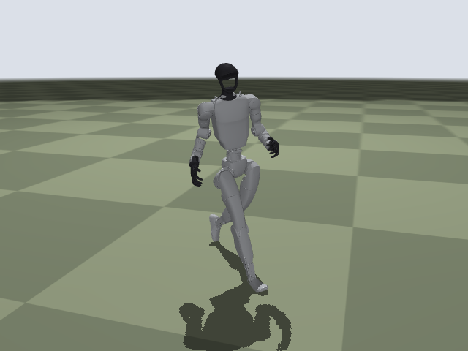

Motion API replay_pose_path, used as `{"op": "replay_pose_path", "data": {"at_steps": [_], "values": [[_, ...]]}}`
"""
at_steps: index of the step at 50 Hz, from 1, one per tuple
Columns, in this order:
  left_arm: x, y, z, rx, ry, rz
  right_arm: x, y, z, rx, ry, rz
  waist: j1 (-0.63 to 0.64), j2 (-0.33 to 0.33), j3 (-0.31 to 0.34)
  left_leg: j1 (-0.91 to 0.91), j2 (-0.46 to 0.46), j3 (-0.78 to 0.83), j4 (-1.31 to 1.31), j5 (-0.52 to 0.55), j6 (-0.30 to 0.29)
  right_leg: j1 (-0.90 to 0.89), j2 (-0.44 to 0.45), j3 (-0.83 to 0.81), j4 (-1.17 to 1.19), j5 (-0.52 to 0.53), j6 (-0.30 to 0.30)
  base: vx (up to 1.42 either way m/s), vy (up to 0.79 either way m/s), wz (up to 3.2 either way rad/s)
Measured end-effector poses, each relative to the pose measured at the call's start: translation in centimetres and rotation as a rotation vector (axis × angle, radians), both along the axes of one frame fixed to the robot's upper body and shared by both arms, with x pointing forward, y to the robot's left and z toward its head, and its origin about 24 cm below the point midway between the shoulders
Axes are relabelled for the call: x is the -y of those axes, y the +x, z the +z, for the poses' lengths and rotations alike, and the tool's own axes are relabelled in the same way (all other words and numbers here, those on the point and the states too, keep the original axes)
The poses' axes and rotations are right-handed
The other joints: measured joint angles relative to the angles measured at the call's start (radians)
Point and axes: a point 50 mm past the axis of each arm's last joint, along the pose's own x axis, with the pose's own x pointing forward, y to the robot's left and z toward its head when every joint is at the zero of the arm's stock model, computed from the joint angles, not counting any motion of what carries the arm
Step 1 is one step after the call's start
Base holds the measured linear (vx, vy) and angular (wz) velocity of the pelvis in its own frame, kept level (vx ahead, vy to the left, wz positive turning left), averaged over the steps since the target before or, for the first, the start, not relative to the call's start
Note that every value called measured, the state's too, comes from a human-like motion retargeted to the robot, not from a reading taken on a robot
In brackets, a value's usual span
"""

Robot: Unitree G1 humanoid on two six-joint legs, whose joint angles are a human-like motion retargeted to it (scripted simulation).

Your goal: Walk run

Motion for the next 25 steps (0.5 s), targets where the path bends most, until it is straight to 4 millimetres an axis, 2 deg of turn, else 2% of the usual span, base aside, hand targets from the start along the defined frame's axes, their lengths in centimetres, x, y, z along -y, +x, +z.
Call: {"op": "replay_pose_path", "data": {"at_steps": [1,2,3,4,5,7,8,10,11,12,13,14,15,17,18,20,21,22,23,24,25], "values": [[-0.1,-0.8,-1.6,-0.065,-0.002,0.007,0.0,2.6,0.7,0.089,-0.012,0.012,-0.018,0.016,0.017,-0.056,0.069,0.027,0.184,-0.089,0.031,0.03,0.047,0.048,0.038,0.135,-0.154,2.1,-0.92,-0.17],[-0.3,-2.0,-3.4,-0.145,-0.003,0.016,0.0,5.0,1.6,0.174,-0.023,0.026,-0.003,0.019,0.015,-0.11,0.109,0.095,0.339,-0.161,0.091,0.053,0.091,0.115,0.107,0.189,-0.26,2.56,-1.13,-1.54],[-0.4,-4.1,-5.7,-0.255,-0.003,0.029,-0.4,7.1,2.6,0.251,-0.032,0.046,0.076,-0.005,-0.024,-0.157,0.09,0.243,0.44,-0.2,0.207,0.062,0.13,0.221,0.239,0.082,-0.268,2.83,-1.15,-2.13],[-0.7,-6.8,-8.3,-0.396,0.0,0.032,0.0,8.7,3.5,0.317,-0.041,0.034,0.125,0.007,-0.047,-0.25,0.128,0.256,0.597,-0.281,0.27,0.084,0.157,0.222,0.315,0.026,-0.27,3.04,-1.2,-1.77],[-1.0,-10.0,-10.7,-0.553,-0.001,0.028,0.7,9.9,4.5,0.378,-0.047,0.005,0.158,0.036,-0.062,-0.366,0.195,0.201,0.783,-0.383,0.306,0.112,0.177,0.17,0.363,-0.004,-0.27,2.73,-0.95,-1.09],[-0.6,-13.3,-12.8,-0.713,-0.157,0.092,0.9,13.6,8.0,0.587,-0.083,0.002,0.298,0.024,-0.121,-0.641,0.184,0.228,0.823,-0.458,0.342,0.184,0.277,0.251,0.329,-0.028,-0.27,2.41,-0.67,-2.46],[-1.1,-14.5,-13.2,-0.751,-0.247,0.156,0.9,14.8,10.0,0.701,-0.11,0.01,0.398,-0.014,-0.14,-0.712,0.226,0.317,0.749,-0.491,0.359,0.264,0.285,0.316,0.253,0.017,-0.27,2.33,-0.7,-3.23],[-2.8,-16.7,-13.4,-0.789,-0.32,0.268,1.1,15.2,13.0,0.869,-0.147,0.01,0.444,-0.029,-0.118,-0.831,0.269,0.317,0.575,-0.534,0.393,0.411,0.313,0.283,0.152,0.197,-0.27,1.88,-0.71,-1.75],[-3.6,-17.4,-13.2,-0.783,-0.302,0.308,1.2,15.2,13.8,0.905,-0.152,0.03,0.477,-0.056,-0.096,-0.857,0.299,0.363,0.455,-0.54,0.403,0.478,0.31,0.248,0.117,0.346,-0.257,1.65,-0.73,-1.2],[-4.4,-18.0,-12.9,-0.778,-0.278,0.342,1.1,15.2,14.3,0.925,-0.153,0.058,0.51,-0.083,-0.077,-0.875,0.316,0.408,0.324,-0.548,0.411,0.541,0.299,0.225,0.096,0.483,-0.221,2.15,-0.74,-1.81],[-5.0,-18.5,-12.6,-0.774,-0.249,0.367,0.9,15.1,14.4,0.913,-0.146,0.097,0.545,-0.11,-0.063,-0.877,0.306,0.449,0.172,-0.557,0.416,0.593,0.272,0.225,0.105,0.593,-0.14,2.54,-0.64,-1.76],[-5.5,-18.7,-12.3,-0.768,-0.222,0.384,0.7,14.9,14.1,0.871,-0.138,0.147,0.569,-0.135,-0.038,-0.862,0.248,0.437,0.022,-0.575,0.41,0.627,0.235,0.204,0.192,0.63,-0.06,2.67,-0.53,-1.6],[-5.8,-18.7,-12.0,-0.761,-0.198,0.397,0.6,14.7,13.6,0.816,-0.128,0.202,0.587,-0.16,-0.008,-0.839,0.165,0.398,-0.128,-0.599,0.398,0.65,0.194,0.171,0.317,0.63,0.02,2.46,-0.47,-1.58],[-6.4,-17.3,-11.2,-0.695,-0.175,0.409,0.2,13.9,11.8,0.667,-0.106,0.294,0.62,-0.202,0.044,-0.816,0.094,0.293,-0.329,-0.619,0.263,0.706,0.112,0.12,0.459,0.63,0.114,2.58,-0.42,-1.07],[-6.6,-16.0,-10.7,-0.648,-0.162,0.395,0.0,13.5,10.8,0.608,-0.097,0.301,0.593,-0.199,0.05,-0.801,0.138,0.334,-0.373,-0.631,0.243,0.725,0.132,0.103,0.499,0.63,0.109,2.62,-0.38,0.02],[-6.7,-13.0,-9.3,-0.541,-0.125,0.33,-0.9,12.6,8.7,0.522,-0.075,0.282,0.554,-0.131,0.063,-0.758,0.21,0.329,-0.385,-0.631,0.22,0.762,0.312,0.174,0.539,0.63,0.051,2.22,-0.39,0.29],[-6.6,-11.1,-8.2,-0.47,-0.092,0.273,-1.5,12.0,7.4,0.478,-0.057,0.262,0.528,-0.062,0.056,-0.753,0.266,0.252,-0.331,-0.481,0.187,0.762,0.43,0.154,0.538,0.63,0.028,2.16,-0.43,0.35],[-6.0,-9.6,-7.3,-0.41,-0.063,0.209,-2.0,11.0,5.8,0.41,-0.038,0.24,0.498,-0.02,0.044,-0.757,0.273,0.155,-0.239,-0.42,0.183,0.741,0.514,0.114,0.573,0.603,0.004,2.54,-0.4,0.75],[-4.7,-8.7,-6.6,-0.369,-0.041,0.127,-2.6,9.2,3.5,0.295,-0.017,0.216,0.461,-0.03,0.022,-0.778,0.182,0.023,-0.068,-0.54,0.238,0.68,0.528,0.034,0.678,0.522,-0.023,2.61,-0.47,0.5],[-3.8,-7.0,-5.8,-0.299,-0.041,0.088,-3.4,7.7,1.4,0.191,0.036,0.205,0.429,-0.047,0.027,-0.791,0.198,-0.005,0.052,-0.61,0.219,0.605,0.519,0.012,0.8,0.428,-0.044,2.52,-0.63,-0.15],[-3.0,-4.9,-4.7,-0.216,-0.051,0.068,-4.6,6.4,-0.6,0.092,0.102,0.2,0.4,-0.067,0.046,-0.801,0.268,0.021,0.148,-0.654,0.163,0.521,0.498,0.02,0.929,0.327,-0.062,1.92,-0.65,-0.51]]}}
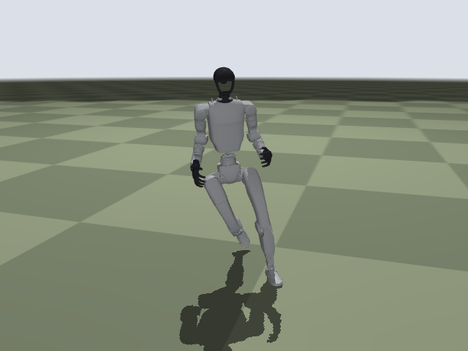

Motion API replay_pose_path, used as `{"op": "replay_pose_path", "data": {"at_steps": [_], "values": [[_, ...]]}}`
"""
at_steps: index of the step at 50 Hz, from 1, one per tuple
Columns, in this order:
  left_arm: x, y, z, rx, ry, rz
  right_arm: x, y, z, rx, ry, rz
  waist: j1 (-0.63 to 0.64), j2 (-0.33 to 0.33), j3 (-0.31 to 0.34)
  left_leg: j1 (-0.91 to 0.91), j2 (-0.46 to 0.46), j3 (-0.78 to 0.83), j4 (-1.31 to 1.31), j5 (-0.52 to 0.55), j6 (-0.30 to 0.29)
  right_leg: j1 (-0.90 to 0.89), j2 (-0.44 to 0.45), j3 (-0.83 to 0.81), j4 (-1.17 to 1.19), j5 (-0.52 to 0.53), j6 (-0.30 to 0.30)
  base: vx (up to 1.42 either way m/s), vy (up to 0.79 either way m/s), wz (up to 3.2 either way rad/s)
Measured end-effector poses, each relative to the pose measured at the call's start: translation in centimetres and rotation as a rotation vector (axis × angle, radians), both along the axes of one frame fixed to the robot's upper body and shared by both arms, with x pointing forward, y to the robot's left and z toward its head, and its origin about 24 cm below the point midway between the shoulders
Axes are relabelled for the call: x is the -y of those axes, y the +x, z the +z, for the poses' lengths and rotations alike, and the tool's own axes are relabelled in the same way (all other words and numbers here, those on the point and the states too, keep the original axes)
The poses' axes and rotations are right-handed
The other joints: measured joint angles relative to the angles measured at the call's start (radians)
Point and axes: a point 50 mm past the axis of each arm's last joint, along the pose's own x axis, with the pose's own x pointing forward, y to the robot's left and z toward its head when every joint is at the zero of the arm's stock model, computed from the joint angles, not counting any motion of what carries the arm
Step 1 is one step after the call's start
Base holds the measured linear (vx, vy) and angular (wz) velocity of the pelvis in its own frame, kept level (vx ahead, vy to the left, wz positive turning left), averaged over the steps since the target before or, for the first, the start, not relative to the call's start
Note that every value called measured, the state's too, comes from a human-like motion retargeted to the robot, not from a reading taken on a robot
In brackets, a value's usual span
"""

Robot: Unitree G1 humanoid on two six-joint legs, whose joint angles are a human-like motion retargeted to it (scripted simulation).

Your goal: Walk run

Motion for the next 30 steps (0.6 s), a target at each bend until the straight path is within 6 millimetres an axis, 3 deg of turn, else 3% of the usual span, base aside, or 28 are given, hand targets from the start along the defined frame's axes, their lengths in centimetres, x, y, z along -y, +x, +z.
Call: {"op": "replay_pose_path", "data": {"at_steps": [2,3,5,8,10,12,14,15,16,17,18,20,23,25,28,30], "values": [[2.1,3.6,1.7,0.09,-0.071,-0.082,-1.7,-3.2,-2.4,-0.132,0.232,-0.008,-0.041,0.004,-0.046,0.117,0.068,0.147,-0.004,-0.108,0.044,-0.188,-0.035,-0.04,0.032,-0.121,-0.031,1.86,-0.7,0.2],[3.7,4.7,2.5,0.127,-0.124,-0.13,-1.7,-4.9,-3.0,-0.179,0.35,-0.021,-0.081,0.016,-0.072,0.181,0.051,0.128,-0.054,-0.126,0.048,-0.263,-0.058,-0.074,-0.027,-0.166,-0.039,2.24,-0.91,0.46],[4.5,6.1,4.5,0.216,-0.196,-0.14,-1.0,-7.7,-3.5,-0.273,0.442,-0.008,-0.128,0.024,-0.102,0.311,0.028,0.174,-0.162,-0.035,0.044,-0.386,-0.14,-0.065,-0.163,-0.223,-0.039,1.89,-0.72,-0.35],[5.2,6.4,6.4,0.303,-0.192,-0.176,1.8,-9.5,-2.4,-0.309,0.311,0.009,-0.206,0.063,-0.124,0.545,0.017,0.22,-0.368,0.451,-0.078,-0.46,-0.239,-0.067,-0.536,-0.179,-0.008,1.81,-0.51,-0.66],[5.4,6.2,7.3,0.343,-0.123,-0.224,3.8,-9.1,-1.1,-0.246,0.183,-0.027,-0.245,0.095,-0.112,0.63,-0.022,0.183,-0.366,0.719,-0.163,-0.477,-0.295,-0.026,-0.772,-0.187,0.019,1.85,-0.28,-0.94],[4.9,6.1,7.9,0.367,0.016,-0.267,4.6,-6.2,0.3,-0.109,0.081,-0.057,-0.263,0.122,-0.075,0.64,-0.011,0.265,-0.151,0.719,-0.163,-0.468,-0.324,-0.012,-0.947,-0.2,-0.001,1.79,-0.23,-1.81],[4.4,6.1,7.9,0.361,0.146,-0.287,4.8,-2.7,1.8,0.046,0.022,-0.091,-0.259,0.139,-0.034,0.656,-0.042,0.218,0.003,0.719,-0.163,-0.449,-0.328,-0.035,-1.021,-0.186,-0.11,1.79,-0.38,-1.71],[4.2,6.0,7.7,0.349,0.194,-0.291,4.9,-1.0,2.8,0.129,0.003,-0.112,-0.276,0.146,-0.008,0.669,-0.077,0.154,0.055,0.719,-0.163,-0.445,-0.343,-0.042,-1.015,-0.151,-0.188,1.73,-0.22,-0.14],[4.2,5.8,7.0,0.329,0.21,-0.287,5.4,0.9,4.1,0.217,-0.02,-0.123,-0.316,0.118,0.003,0.688,-0.125,0.129,0.086,0.719,-0.142,-0.443,-0.405,0.037,-0.943,-0.019,-0.2,1.95,-0.15,0.22],[4.1,5.3,6.0,0.291,0.227,-0.283,5.5,2.5,5.4,0.295,-0.036,-0.128,-0.323,0.096,-0.001,0.69,-0.162,0.146,0.124,0.714,-0.102,-0.447,-0.439,0.109,-0.848,0.026,-0.209,2.38,-0.13,-0.59],[3.7,4.1,4.2,0.214,0.243,-0.283,5.3,3.7,6.3,0.352,-0.042,-0.12,-0.263,0.084,-0.035,0.661,-0.179,0.245,0.176,0.702,-0.022,-0.461,-0.413,0.169,-0.704,-0.102,-0.209,2.65,-0.49,-1.25],[3.6,-0.5,-1.0,-0.015,0.262,-0.351,5.9,4.5,7.0,0.404,-0.046,-0.18,-0.227,0.101,-0.091,0.532,-0.043,0.242,0.485,0.511,0.11,-0.433,-0.407,0.14,-0.513,-0.237,-0.209,2.74,-1.06,-0.92],[3.6,-4.8,-4.4,-0.221,0.169,-0.302,5.5,7.3,9.1,0.565,0.024,-0.177,-0.075,0.033,-0.142,0.254,-0.105,0.292,0.526,0.315,0.222,-0.299,-0.329,0.255,-0.554,-0.294,-0.209,1.94,-0.74,-2.18],[2.8,-6.6,-4.9,-0.273,0.114,-0.201,4.7,7.9,10.6,0.675,0.059,-0.174,-0.048,0.044,-0.124,0.119,-0.041,0.287,0.422,0.211,0.263,-0.182,-0.262,0.24,-0.649,-0.198,-0.209,1.49,-0.64,-1.76],[2.1,-8.3,-5.2,-0.309,0.052,-0.046,4.6,7.7,11.2,0.702,0.032,-0.157,0.067,0.017,-0.088,0.033,0.015,0.34,0.024,0.198,0.173,0.01,-0.206,0.245,-0.772,0.077,-0.195,1.53,-0.78,-2.36],[1.6,-8.8,-5.2,-0.318,0.033,0.017,4.5,7.2,10.8,0.652,0.004,-0.131,0.125,0.047,-0.078,0.044,0.031,0.393,-0.294,0.159,0.154,0.125,-0.172,0.231,-0.836,0.242,-0.12,1.74,-0.38,-2.52]]}}
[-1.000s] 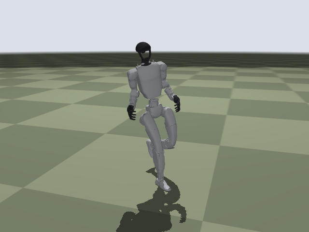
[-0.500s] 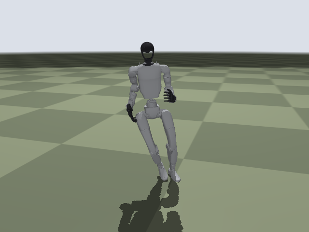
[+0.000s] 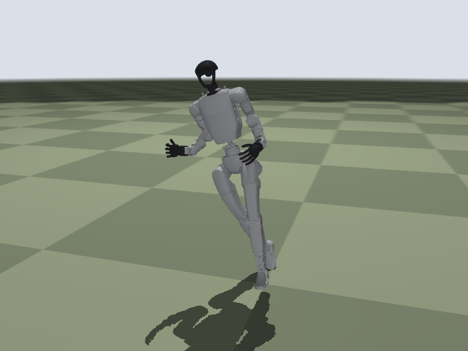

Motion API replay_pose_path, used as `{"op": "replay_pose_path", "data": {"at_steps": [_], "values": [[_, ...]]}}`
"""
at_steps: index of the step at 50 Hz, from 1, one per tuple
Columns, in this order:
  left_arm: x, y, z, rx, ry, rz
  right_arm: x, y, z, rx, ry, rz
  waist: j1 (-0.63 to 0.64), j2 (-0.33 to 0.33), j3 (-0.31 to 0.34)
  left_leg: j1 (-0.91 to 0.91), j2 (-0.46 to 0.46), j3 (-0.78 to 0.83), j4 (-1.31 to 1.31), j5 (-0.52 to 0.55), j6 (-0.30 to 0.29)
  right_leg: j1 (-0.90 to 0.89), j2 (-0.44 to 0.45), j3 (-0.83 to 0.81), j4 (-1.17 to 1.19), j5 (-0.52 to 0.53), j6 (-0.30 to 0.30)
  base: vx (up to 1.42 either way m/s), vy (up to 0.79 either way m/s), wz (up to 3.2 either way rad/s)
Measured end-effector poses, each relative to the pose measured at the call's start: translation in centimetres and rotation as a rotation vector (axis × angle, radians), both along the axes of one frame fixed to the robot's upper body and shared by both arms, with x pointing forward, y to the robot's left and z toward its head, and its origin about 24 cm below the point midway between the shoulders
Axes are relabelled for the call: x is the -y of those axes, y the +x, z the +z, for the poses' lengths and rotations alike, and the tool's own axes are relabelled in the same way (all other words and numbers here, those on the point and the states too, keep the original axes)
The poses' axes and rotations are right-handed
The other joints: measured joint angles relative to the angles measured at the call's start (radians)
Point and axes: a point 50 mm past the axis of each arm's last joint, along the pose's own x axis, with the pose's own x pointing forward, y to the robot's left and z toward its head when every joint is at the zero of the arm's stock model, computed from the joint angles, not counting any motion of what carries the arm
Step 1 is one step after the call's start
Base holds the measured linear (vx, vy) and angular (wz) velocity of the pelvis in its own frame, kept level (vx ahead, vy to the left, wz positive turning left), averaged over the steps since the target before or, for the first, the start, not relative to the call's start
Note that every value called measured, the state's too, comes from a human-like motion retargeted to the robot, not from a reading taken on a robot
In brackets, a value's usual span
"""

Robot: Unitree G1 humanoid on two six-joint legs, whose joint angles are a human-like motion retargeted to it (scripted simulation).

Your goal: Walk run

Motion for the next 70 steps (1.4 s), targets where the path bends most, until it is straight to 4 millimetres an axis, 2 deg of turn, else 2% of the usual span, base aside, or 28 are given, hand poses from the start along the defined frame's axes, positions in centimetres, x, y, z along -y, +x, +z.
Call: {"op": "replay_pose_path", "data": {"at_steps": [2,3,5,7,8,10,12,15,19,23,25,27,29,32,35,37,42,43,45,47,48,50,52,53,56,60,64,70], "values": [[-0.4,0.6,0.4,0.032,0.001,0.038,-0.7,-0.2,-1.0,-0.095,-0.045,0.068,0.041,0.02,0.037,0.024,-0.018,-0.12,-0.203,-0.04,-0.161,0.103,0.001,0.007,0.033,0.061,0.066,1.86,-0.19,-2.35],[-0.8,1.2,0.8,0.06,0.014,0.043,-1.3,-0.1,-1.7,-0.146,-0.06,0.109,0.019,0.028,0.054,0.016,0.03,-0.129,-0.232,-0.055,-0.213,0.137,0.019,0.036,0.075,0.061,0.113,1.87,-0.16,-1.47],[-1.5,3.0,1.9,0.128,0.055,0.019,-2.7,0.2,-2.8,-0.22,-0.083,0.175,-0.048,0.075,0.096,0.019,0.078,-0.194,-0.226,-0.017,-0.22,0.138,0.112,0.028,0.264,0.015,0.13,1.65,-0.14,-0.73],[-1.7,4.8,3.2,0.2,0.09,-0.039,-3.7,-0.3,-3.9,-0.268,-0.091,0.214,-0.117,0.091,0.095,-0.003,0.056,-0.276,-0.031,0.055,-0.205,0.034,0.172,-0.057,0.546,-0.103,0.061,1.84,-0.05,-0.59],[-1.1,4.7,3.5,0.211,0.086,-0.079,-4.2,-1.7,-5.1,-0.331,-0.082,0.224,-0.139,0.084,0.079,-0.016,-0.009,-0.41,0.123,-0.033,-0.205,-0.018,0.169,-0.139,0.687,-0.17,-0.006,2.09,0.01,-1.07],[-0.6,7.6,4.7,0.313,0.067,-0.103,-4.5,-3.7,-7.2,-0.435,-0.033,0.242,-0.157,0.043,0.08,-0.052,0.087,-0.298,0.338,-0.132,-0.237,-0.181,0.099,-0.146,0.977,-0.336,-0.035,1.78,-0.04,-1.56],[0.2,10.5,5.9,0.381,0.044,-0.161,-5.7,-5.1,-8.7,-0.496,0.073,0.278,-0.182,0.063,0.034,0.036,0.155,-0.185,0.334,-0.209,-0.21,-0.341,0.102,-0.219,0.996,-0.42,-0.057,1.38,-0.25,-0.84],[2.3,13.0,8.0,0.494,-0.042,-0.193,-5.6,-7.7,-9.9,-0.59,0.115,0.291,-0.242,0.064,-0.002,0.13,0.117,-0.187,0.286,-0.223,-0.213,-0.537,0.072,-0.26,0.861,-0.496,-0.04,1.24,-0.34,-0.77],[4.3,14.4,9.9,0.564,-0.161,-0.211,-4.4,-9.7,-10.3,-0.646,0.084,0.216,-0.349,0.066,-0.038,0.399,0.074,0.033,0.01,0.09,-0.21,-0.646,-0.042,-0.285,0.421,-0.454,0.002,1.13,-0.18,-0.74],[4.7,15.0,11.2,0.595,-0.196,-0.253,-3.9,-8.8,-9.7,-0.587,0.074,0.156,-0.426,0.064,-0.011,0.605,-0.031,0.027,-0.112,0.508,-0.306,-0.578,-0.102,-0.276,-0.073,-0.444,0.011,1.19,-0.23,-1.29],[4.8,15.6,12.2,0.63,-0.172,-0.29,-3.6,-7.1,-8.7,-0.511,0.044,0.13,-0.417,0.069,0.021,0.587,-0.068,0.003,0.065,0.56,-0.317,-0.544,-0.15,-0.339,-0.156,-0.429,-0.055,1.09,0.39,-1.86],[4.9,15.9,12.6,0.644,-0.133,-0.335,-3.2,-4.9,-7.4,-0.423,0.013,0.099,-0.427,0.091,0.065,0.588,-0.111,-0.079,0.255,0.56,-0.286,-0.532,-0.2,-0.243,-0.046,-0.321,-0.088,1.49,0.96,-1.31],[4.6,15.3,11.5,0.602,-0.087,-0.369,-3.5,-3.3,-6.3,-0.354,0.001,0.082,-0.386,0.065,0.032,0.543,-0.161,-0.063,0.371,0.53,-0.205,-0.552,-0.198,-0.151,0.11,-0.472,-0.088,1.89,-0.01,-1.39],[4.1,11.4,6.2,0.365,-0.041,-0.402,-2.9,-1.9,-6.5,-0.323,0.081,0.04,-0.331,0.009,-0.034,0.365,-0.159,-0.141,0.665,0.326,-0.073,-0.517,-0.213,-0.087,0.281,-0.609,-0.088,1.62,-0.71,-1.01],[3.7,7.8,2.3,0.175,-0.109,-0.264,-4.5,1.7,-5.4,-0.227,0.161,0.164,-0.257,-0.021,-0.078,0.146,-0.138,-0.104,0.67,0.123,0.086,-0.423,-0.149,0.02,0.169,-0.586,-0.088,1.08,-0.39,-2.34],[3.1,5.7,1.0,0.097,-0.152,-0.148,-4.9,3.0,-4.0,-0.141,0.159,0.187,-0.239,-0.012,-0.057,0.055,-0.092,-0.082,0.547,0.057,0.133,-0.353,-0.104,0.061,0.09,-0.518,-0.088,1.1,-0.38,-2.15],[1.5,1.4,-0.6,-0.022,-0.131,0.054,-5.7,4.2,-1.9,-0.065,0.048,0.299,-0.075,-0.023,-0.009,0.014,-0.124,-0.141,-0.052,0.027,0.018,-0.13,-0.035,0.156,-0.031,-0.318,-0.088,1.23,-0.32,-3.1],[1.4,0.7,-0.8,-0.042,-0.123,0.076,-5.9,4.0,-2.0,-0.087,0.017,0.325,-0.053,-0.018,0.001,0.029,-0.13,-0.178,-0.148,0.0,0.005,-0.074,-0.025,0.155,-0.047,-0.275,-0.088,1.48,-0.21,-2.61],[1.5,-0.2,-1.1,-0.069,-0.116,0.103,-6.0,3.4,-2.5,-0.143,-0.036,0.36,0.005,-0.039,0.026,0.037,-0.131,-0.256,-0.267,-0.04,-0.092,0.022,-0.041,0.18,-0.035,-0.203,-0.088,1.46,-0.2,-2.38],[1.4,0.0,-1.1,-0.071,-0.103,0.089,-6.0,2.7,-3.1,-0.19,-0.066,0.355,0.001,-0.027,0.033,0.041,-0.066,-0.221,-0.265,0.013,-0.162,0.092,-0.014,0.142,0.002,-0.119,-0.087,1.13,-0.18,-1.07],[1.3,0.4,-1.0,-0.065,-0.097,0.07,-5.9,2.2,-3.5,-0.212,-0.073,0.344,-0.015,-0.005,0.024,0.04,-0.054,-0.268,-0.221,0.075,-0.184,0.11,0.022,0.096,0.032,-0.066,-0.082,1.24,-0.07,-0.23],[1.7,1.0,-1.0,-0.064,-0.097,0.021,-5.6,0.7,-4.8,-0.287,-0.077,0.325,-0.065,-0.007,-0.012,0.025,-0.04,-0.175,-0.062,0.002,-0.09,0.093,0.077,0.095,0.176,0.043,0.011,1.51,0.09,0.24],[2.0,3.3,-0.8,-0.025,-0.114,-0.023,-6.0,-0.5,-6.6,-0.378,-0.048,0.324,-0.136,-0.003,-0.005,0.02,-0.113,-0.404,0.078,-0.108,-0.127,-0.018,0.125,0.045,0.444,0.057,0.104,1.23,-0.04,-0.37],[1.8,4.6,-0.7,-0.014,-0.12,-0.045,-6.3,-0.9,-7.7,-0.428,-0.01,0.322,-0.121,0.007,-0.009,0.035,-0.029,-0.294,0.112,-0.139,-0.126,-0.062,0.11,0.014,0.521,0.045,0.112,1.12,-0.16,-1.64],[2.6,8.2,0.8,0.08,-0.131,-0.084,-7.8,-2.7,-10.4,-0.538,0.153,0.312,-0.132,0.041,-0.025,0.165,0.039,-0.198,0.04,-0.166,-0.122,-0.221,0.119,-0.078,0.619,-0.087,0.021,0.92,-0.19,-1.27],[3.1,12.6,4.1,0.264,-0.14,-0.081,-7.1,-6.1,-12.4,-0.623,0.283,0.208,-0.242,0.111,-0.036,0.333,0.081,-0.118,-0.166,-0.053,-0.154,-0.406,0.081,-0.155,0.524,-0.286,0.084,0.77,-0.1,0.01],[3.6,16.1,8.5,0.442,-0.144,-0.171,-5.5,-7.7,-12.4,-0.627,0.266,0.102,-0.332,0.137,-0.016,0.464,0.057,-0.059,-0.264,-0.023,-0.212,-0.539,-0.036,-0.285,0.277,-0.402,0.085,0.78,-0.13,-0.25],[1.4,20.0,15.4,0.685,-0.017,-0.33,-5.2,-6.8,-11.3,-0.549,0.241,0.026,-0.403,0.092,0.006,0.611,-0.054,0.026,-0.307,-0.19,-0.195,-0.758,-0.161,-0.381,0.112,-0.532,0.039,0.81,-0.28,-0.42]]}}
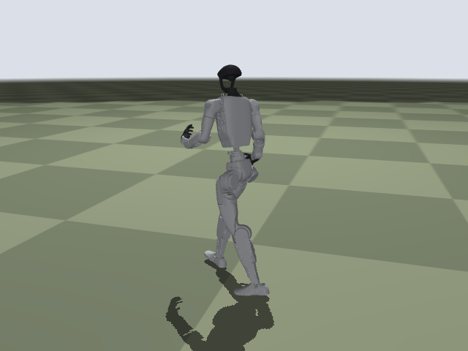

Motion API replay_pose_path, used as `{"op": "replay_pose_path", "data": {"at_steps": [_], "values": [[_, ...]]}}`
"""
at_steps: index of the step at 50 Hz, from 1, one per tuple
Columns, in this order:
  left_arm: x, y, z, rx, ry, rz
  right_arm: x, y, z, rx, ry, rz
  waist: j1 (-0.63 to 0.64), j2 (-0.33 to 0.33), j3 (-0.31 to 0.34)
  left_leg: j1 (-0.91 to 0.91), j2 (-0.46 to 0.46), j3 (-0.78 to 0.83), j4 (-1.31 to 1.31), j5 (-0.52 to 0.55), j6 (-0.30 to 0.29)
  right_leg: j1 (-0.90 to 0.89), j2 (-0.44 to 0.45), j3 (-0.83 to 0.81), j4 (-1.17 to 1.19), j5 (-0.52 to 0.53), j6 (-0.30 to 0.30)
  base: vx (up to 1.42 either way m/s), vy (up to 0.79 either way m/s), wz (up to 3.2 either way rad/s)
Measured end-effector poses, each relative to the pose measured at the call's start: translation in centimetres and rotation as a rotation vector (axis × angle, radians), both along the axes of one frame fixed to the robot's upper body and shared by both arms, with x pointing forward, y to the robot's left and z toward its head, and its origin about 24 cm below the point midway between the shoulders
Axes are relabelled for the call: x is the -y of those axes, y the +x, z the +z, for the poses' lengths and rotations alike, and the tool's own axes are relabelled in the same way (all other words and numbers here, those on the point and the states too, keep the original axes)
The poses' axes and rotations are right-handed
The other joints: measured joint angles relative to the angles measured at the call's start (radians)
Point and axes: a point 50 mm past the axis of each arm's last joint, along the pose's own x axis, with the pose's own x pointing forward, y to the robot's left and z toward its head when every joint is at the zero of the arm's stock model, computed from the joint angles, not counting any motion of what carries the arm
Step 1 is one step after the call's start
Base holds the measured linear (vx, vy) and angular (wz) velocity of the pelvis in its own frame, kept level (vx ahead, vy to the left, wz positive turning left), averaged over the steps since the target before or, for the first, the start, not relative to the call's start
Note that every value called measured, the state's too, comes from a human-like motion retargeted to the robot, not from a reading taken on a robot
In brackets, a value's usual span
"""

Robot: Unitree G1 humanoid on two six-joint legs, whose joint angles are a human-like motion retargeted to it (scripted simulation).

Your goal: Walk run

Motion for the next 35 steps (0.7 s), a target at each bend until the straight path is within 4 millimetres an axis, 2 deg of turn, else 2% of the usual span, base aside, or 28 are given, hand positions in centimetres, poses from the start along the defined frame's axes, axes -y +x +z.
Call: {"op": "replay_pose_path", "data": {"at_steps": [2,3,4,5,7,8,10,12,13,15,17,18,20,21,22,23,25,27,28,29,30,32,33,35], "values": [[-0.8,0.1,-0.4,0.0,0.063,0.005,0.1,0.9,0.3,0.038,0.008,-0.077,-0.03,0.019,-0.01,0.02,0.0,-0.033,0.011,0.017,-0.023,-0.064,-0.043,-0.028,0.042,0.003,-0.079,1.02,-0.34,0.63],[-0.8,-0.1,-1.2,-0.023,0.082,0.013,0.3,1.5,0.5,0.062,0.013,-0.126,-0.043,0.046,-0.016,0.02,0.002,-0.055,0.024,0.058,-0.033,-0.086,-0.089,-0.069,0.095,0.0,-0.115,1.3,-0.33,0.89],[-0.7,-0.5,-2.6,-0.064,0.089,0.025,0.5,2.1,0.8,0.089,0.016,-0.177,-0.051,0.073,-0.023,0.017,0.001,-0.081,0.048,0.124,-0.047,-0.097,-0.139,-0.102,0.17,-0.045,-0.127,1.51,-0.31,1.01],[-0.5,-1.0,-4.1,-0.114,0.092,0.037,0.9,2.6,1.1,0.116,0.02,-0.23,-0.056,0.101,-0.032,0.011,-0.001,-0.107,0.078,0.202,-0.064,-0.103,-0.19,-0.13,0.257,-0.111,-0.127,1.25,-0.16,0.78],[-0.5,-3.0,-8.0,-0.261,0.098,0.08,1.6,4.1,2.1,0.193,0.019,-0.317,-0.055,0.105,-0.038,-0.015,-0.046,-0.19,0.181,0.481,-0.113,-0.091,-0.247,-0.104,0.373,-0.227,-0.127,0.94,-0.12,0.08],[-0.7,-4.3,-10.0,-0.342,0.108,0.106,2.0,5.0,2.8,0.24,0.015,-0.343,-0.052,0.092,-0.031,-0.049,-0.084,-0.209,0.268,0.626,-0.119,-0.1,-0.24,-0.024,0.399,-0.267,-0.127,1.2,-0.45,-1.03],[-1.5,-7.5,-13.9,-0.516,0.152,0.173,2.6,7.2,4.5,0.34,0.005,-0.35,0.003,0.033,-0.006,-0.166,-0.124,-0.183,0.614,0.749,-0.1,-0.058,-0.202,0.097,0.447,-0.376,-0.127,1.52,-0.75,-2.22],[-2.6,-11.4,-17.1,-0.689,0.206,0.243,3.4,9.9,6.7,0.447,-0.012,-0.298,0.06,-0.042,0.027,-0.324,-0.228,-0.254,0.894,0.729,-0.035,0.013,-0.187,0.175,0.451,-0.439,-0.127,1.31,-0.79,-2.39],[-3.3,-13.3,-18.3,-0.765,0.24,0.29,3.9,11.6,8.1,0.506,-0.012,-0.257,0.075,-0.078,0.04,-0.434,-0.216,-0.222,1.007,0.668,-0.011,0.024,-0.182,0.221,0.442,-0.449,-0.127,1.42,-0.96,-2.18],[-4.4,-18.2,-20.3,-0.923,0.261,0.395,4.6,14.4,10.9,0.617,-0.014,-0.146,0.122,-0.096,0.071,-0.655,-0.203,-0.233,1.2,0.515,0.069,0.065,-0.114,0.275,0.431,-0.456,-0.127,1.48,-0.73,-2.75],[-4.5,-22.7,-21.0,-1.026,0.207,0.508,5.8,16.0,13.7,0.719,-0.042,-0.046,0.201,-0.086,0.095,-0.833,-0.117,-0.209,1.245,0.351,0.26,0.169,-0.02,0.302,0.344,-0.419,-0.127,1.49,-0.31,-3.36],[-4.3,-24.4,-21.1,-1.058,0.167,0.567,6.4,16.3,14.9,0.761,-0.072,-0.009,0.26,-0.075,0.107,-0.919,-0.045,-0.184,1.244,0.283,0.331,0.23,0.041,0.337,0.278,-0.382,-0.127,1.59,-0.28,-3.46],[-4.0,-26.7,-20.9,-1.085,0.098,0.665,7.3,16.2,16.6,0.797,-0.152,0.029,0.368,-0.078,0.126,-1.058,0.016,-0.176,1.143,0.234,0.361,0.367,0.14,0.428,0.124,-0.262,-0.127,1.98,-0.45,-3.04],[-3.9,-27.2,-20.8,-1.084,0.072,0.701,7.5,15.7,16.4,0.776,-0.19,0.032,0.415,-0.112,0.139,-1.096,0.005,-0.157,1.04,0.227,0.355,0.44,0.151,0.46,0.054,-0.151,-0.127,2.09,-0.72,-2.36],[-3.9,-27.7,-20.7,-1.082,0.051,0.732,7.6,15.1,15.9,0.743,-0.224,0.032,0.458,-0.155,0.151,-1.123,-0.007,-0.137,0.927,0.22,0.334,0.515,0.149,0.484,-0.012,-0.027,-0.127,2.32,-1.06,-1.88],[-3.8,-27.9,-20.5,-1.077,0.034,0.751,7.6,14.3,14.7,0.685,-0.249,0.027,0.495,-0.216,0.165,-1.13,-0.022,-0.117,0.792,0.214,0.287,0.598,0.119,0.497,-0.072,0.122,-0.127,2.77,-1.34,-1.61],[-4.7,-27.2,-19.7,-1.005,0.039,0.774,6.7,12.2,11.2,0.524,-0.258,0.004,0.566,-0.322,0.201,-1.12,0.018,-0.128,0.547,0.189,0.124,0.748,0.092,0.389,-0.176,0.464,-0.105,2.74,-1.35,-1.37],[-5.4,-23.9,-18.7,-0.868,0.046,0.769,5.2,10.2,7.0,0.321,-0.231,0.025,0.587,-0.373,0.23,-1.047,0.037,-0.067,0.376,0.122,0.045,0.782,0.03,0.308,-0.047,0.593,0.064,1.73,-0.69,-0.66],[-5.7,-21.6,-18.0,-0.788,0.054,0.753,4.3,9.1,4.8,0.215,-0.207,0.043,0.561,-0.383,0.247,-1.006,0.027,-0.042,0.353,0.081,0.039,0.77,0.015,0.26,0.095,0.593,0.111,1.78,-0.5,0.7],[-6.0,-19.0,-17.0,-0.701,0.064,0.726,3.2,8.0,2.6,0.114,-0.174,0.071,0.511,-0.37,0.252,-0.958,0.023,-0.043,0.354,0.117,0.028,0.756,0.086,0.273,0.204,0.593,0.124,2.24,-0.5,1.58],[-6.1,-16.3,-15.7,-0.611,0.074,0.694,1.9,6.7,0.6,0.017,-0.135,0.104,0.45,-0.345,0.251,-0.906,0.022,-0.056,0.366,0.19,0.014,0.741,0.199,0.316,0.297,0.593,0.122,2.4,-0.49,2.27],[-5.6,-12.0,-12.8,-0.438,0.077,0.601,-0.9,2.2,-3.4,-0.201,-0.052,0.191,0.304,-0.288,0.234,-0.886,-0.031,-0.328,0.547,0.057,0.034,0.625,0.435,0.271,0.457,0.57,0.15,2.47,-0.61,1.89],[-4.6,-9.7,-11.2,-0.352,0.057,0.539,-2.2,-0.8,-5.2,-0.342,-0.008,0.221,0.288,-0.274,0.229,-0.871,-0.07,-0.457,0.598,0.006,-0.002,0.533,0.471,0.215,0.6,0.501,0.147,2.7,-0.83,0.69],[-2.7,-3.1,-5.9,-0.122,-0.001,0.392,-4.9,-5.6,-7.4,-0.552,0.103,0.253,0.232,-0.212,0.231,-0.829,0.011,-0.458,0.692,-0.123,-0.024,0.251,0.466,0.07,0.888,0.274,0.14,2.34,-0.91,0.45]]}}
